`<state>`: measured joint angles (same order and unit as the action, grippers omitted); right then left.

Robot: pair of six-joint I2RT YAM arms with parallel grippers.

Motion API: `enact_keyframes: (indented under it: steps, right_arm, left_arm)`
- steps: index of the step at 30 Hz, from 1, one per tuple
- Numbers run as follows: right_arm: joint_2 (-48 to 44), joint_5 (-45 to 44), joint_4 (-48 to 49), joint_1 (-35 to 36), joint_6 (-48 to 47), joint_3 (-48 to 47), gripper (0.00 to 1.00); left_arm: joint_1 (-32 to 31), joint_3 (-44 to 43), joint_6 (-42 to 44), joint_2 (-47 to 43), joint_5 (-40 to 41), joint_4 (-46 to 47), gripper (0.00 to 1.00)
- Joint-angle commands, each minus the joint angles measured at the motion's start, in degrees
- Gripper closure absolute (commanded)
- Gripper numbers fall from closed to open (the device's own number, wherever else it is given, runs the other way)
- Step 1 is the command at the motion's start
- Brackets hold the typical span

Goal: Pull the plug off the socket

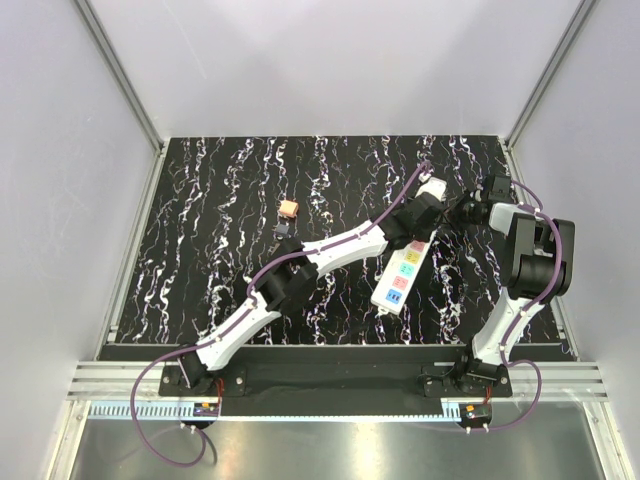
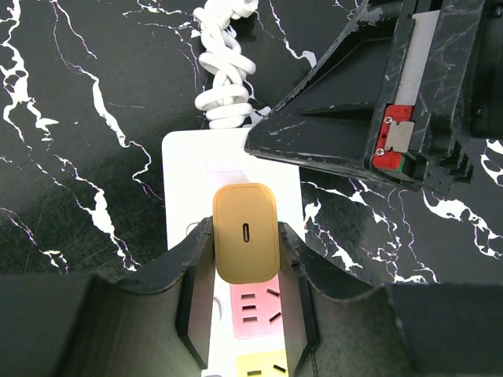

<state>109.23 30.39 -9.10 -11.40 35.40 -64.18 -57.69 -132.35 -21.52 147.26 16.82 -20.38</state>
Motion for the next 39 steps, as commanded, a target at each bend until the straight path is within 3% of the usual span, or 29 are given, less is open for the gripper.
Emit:
enact_keyframes:
  steps: [1,11,33,39]
  right_arm:
    - [1.7,-8.8,-5.3,1.1,-3.3,1.6,1.00]
    - [1.7,-9.2,-5.3,1.4,-3.4,1.5,1.00]
    - [1.2,-8.4,-6.8,2.0,-4.0,1.2,1.00]
    - [1.6,-8.9,-8.0,2.2,-4.5,0.6,1.00]
  left_arm:
    - [0.1,0.3,-1.5,-5.1,0.8,5.2,1.00]
    - [0.3,5.7,-3.6,-9.5,0.8,10.0,1.00]
    - [0.5,5.3,-5.4,-8.2,-2.0,10.3,1.00]
    - [-0.3,1.9,1.2,-7.5,-3.1,10.5,1.00]
